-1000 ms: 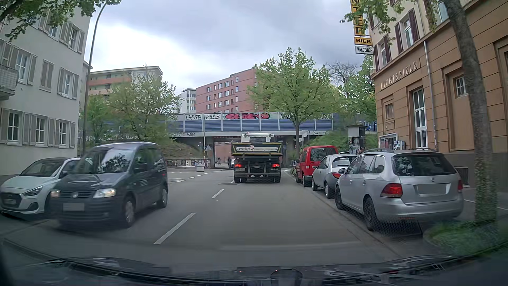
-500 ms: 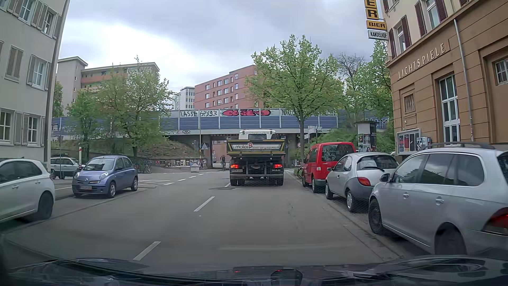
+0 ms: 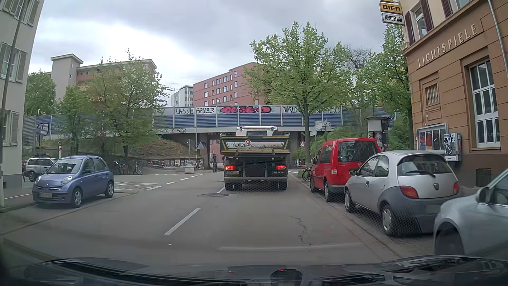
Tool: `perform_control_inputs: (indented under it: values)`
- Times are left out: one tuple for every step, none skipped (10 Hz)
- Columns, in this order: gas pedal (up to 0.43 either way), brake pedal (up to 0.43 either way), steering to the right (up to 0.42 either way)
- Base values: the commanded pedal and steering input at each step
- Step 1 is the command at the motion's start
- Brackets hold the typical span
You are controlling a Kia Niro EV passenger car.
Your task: Follow the waypoints while adhering to traffic rules and regulations
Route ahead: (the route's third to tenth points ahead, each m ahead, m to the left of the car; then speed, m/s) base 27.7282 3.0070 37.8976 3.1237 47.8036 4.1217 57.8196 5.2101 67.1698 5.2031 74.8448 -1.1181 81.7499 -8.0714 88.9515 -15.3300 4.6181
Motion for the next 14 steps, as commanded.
perform_control_inputs:
  values:
    - [0.000, 0.207, 0.001]
    - [0.000, 0.207, 0.001]
    - [0.000, 0.213, 0.000]
    - [0.000, 0.220, 0.001]
    - [0.000, 0.220, 0.001]
    - [0.000, 0.226, 0.000]
    - [0.000, 0.226, 0.000]
    - [0.000, 0.226, 0.001]
    - [0.000, 0.226, 0.000]
    - [0.000, 0.232, 0.000]
    - [0.000, 0.232, 0.001]
    - [0.000, 0.232, 0.001]
    - [0.000, 0.232, 0.000]
    - [0.000, 0.232, 0.000]
